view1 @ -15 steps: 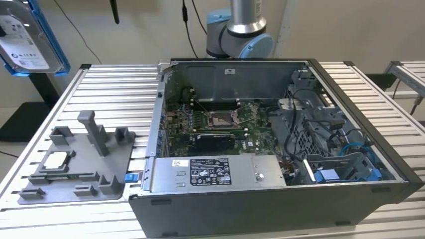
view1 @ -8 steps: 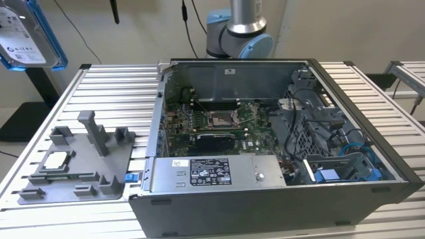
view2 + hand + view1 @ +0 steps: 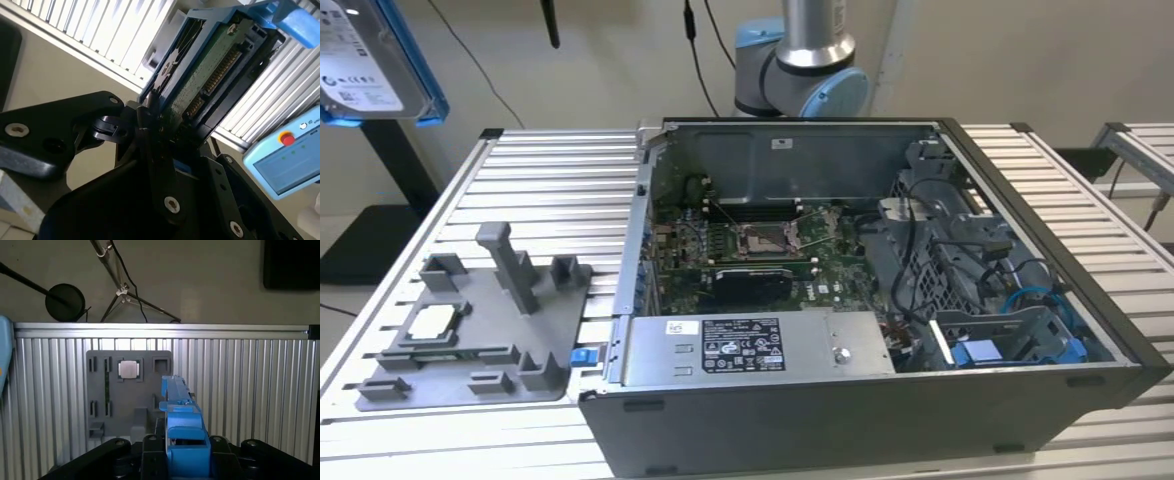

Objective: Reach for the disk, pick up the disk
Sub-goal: 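Pick up the disk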

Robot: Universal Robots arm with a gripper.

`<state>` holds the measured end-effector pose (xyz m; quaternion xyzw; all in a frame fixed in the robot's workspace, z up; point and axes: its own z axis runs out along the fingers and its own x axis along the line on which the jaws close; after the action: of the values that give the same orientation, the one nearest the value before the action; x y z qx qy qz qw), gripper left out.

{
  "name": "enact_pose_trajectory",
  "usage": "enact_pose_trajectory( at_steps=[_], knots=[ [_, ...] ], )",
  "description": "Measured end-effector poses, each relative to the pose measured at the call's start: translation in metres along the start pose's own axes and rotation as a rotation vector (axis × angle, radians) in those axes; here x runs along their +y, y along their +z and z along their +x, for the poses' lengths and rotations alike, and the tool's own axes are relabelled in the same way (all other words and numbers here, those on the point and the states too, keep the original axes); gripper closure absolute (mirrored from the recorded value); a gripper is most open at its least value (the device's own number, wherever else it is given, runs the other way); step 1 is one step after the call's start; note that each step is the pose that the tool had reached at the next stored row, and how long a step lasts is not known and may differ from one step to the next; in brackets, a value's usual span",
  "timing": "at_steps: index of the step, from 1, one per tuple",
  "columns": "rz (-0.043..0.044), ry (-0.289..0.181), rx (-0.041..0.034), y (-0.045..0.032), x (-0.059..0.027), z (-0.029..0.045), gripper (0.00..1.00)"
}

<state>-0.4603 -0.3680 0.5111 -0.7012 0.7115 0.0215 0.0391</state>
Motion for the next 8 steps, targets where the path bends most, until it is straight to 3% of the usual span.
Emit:
enact_pose_trajectory(
  at_steps=[8],
  knots=[
    [0.0002,0.0,-0.0009,-0.0005,-0.0001,0.0,1.0]
  ],
)
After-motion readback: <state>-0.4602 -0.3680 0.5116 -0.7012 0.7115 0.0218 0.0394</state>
